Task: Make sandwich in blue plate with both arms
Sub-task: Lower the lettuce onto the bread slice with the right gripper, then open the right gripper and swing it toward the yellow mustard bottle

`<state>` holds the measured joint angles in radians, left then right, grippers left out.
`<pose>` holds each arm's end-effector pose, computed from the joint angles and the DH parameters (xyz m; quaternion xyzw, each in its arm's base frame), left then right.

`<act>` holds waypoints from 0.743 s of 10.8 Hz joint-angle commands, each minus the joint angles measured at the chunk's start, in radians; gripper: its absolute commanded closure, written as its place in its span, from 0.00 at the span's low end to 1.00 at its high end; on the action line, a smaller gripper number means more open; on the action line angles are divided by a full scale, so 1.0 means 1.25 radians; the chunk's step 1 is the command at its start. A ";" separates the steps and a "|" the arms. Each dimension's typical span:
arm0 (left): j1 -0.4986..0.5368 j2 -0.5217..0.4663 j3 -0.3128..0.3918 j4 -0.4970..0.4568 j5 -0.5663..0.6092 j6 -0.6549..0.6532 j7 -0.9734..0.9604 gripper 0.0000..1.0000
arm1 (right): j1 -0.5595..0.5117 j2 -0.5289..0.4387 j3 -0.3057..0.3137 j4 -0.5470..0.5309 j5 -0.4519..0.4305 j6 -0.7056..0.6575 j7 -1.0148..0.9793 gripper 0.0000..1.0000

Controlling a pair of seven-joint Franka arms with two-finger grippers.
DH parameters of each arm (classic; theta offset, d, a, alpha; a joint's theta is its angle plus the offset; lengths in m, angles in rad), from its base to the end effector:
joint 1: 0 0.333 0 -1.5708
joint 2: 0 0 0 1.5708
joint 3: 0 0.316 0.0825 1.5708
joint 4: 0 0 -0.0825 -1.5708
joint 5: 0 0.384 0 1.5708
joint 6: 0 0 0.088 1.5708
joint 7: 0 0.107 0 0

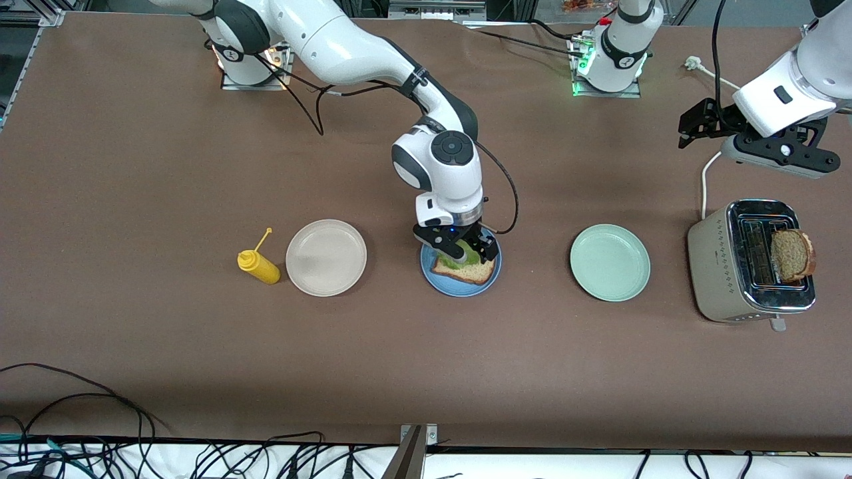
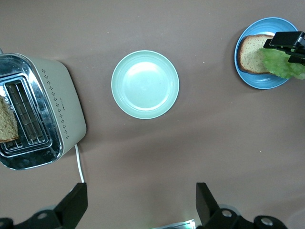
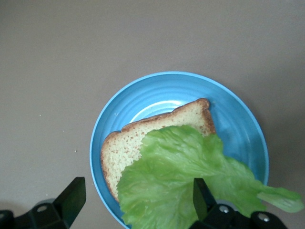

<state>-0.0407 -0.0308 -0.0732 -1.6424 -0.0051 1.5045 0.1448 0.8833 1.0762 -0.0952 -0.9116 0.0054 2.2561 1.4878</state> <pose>0.5323 -0.0621 0.6023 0.9902 -0.1288 -0.0535 0.0022 0.5502 0.6015 0.2523 -0.9397 0.3121 -0.0894 0.1080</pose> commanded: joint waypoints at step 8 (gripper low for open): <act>-0.005 -0.002 0.006 0.005 -0.011 -0.011 -0.003 0.00 | -0.005 -0.042 -0.028 0.014 0.013 -0.081 -0.109 0.00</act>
<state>-0.0407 -0.0308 -0.0732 -1.6424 -0.0051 1.5045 0.1448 0.8773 1.0300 -0.1180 -0.8990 0.0059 2.1756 1.4044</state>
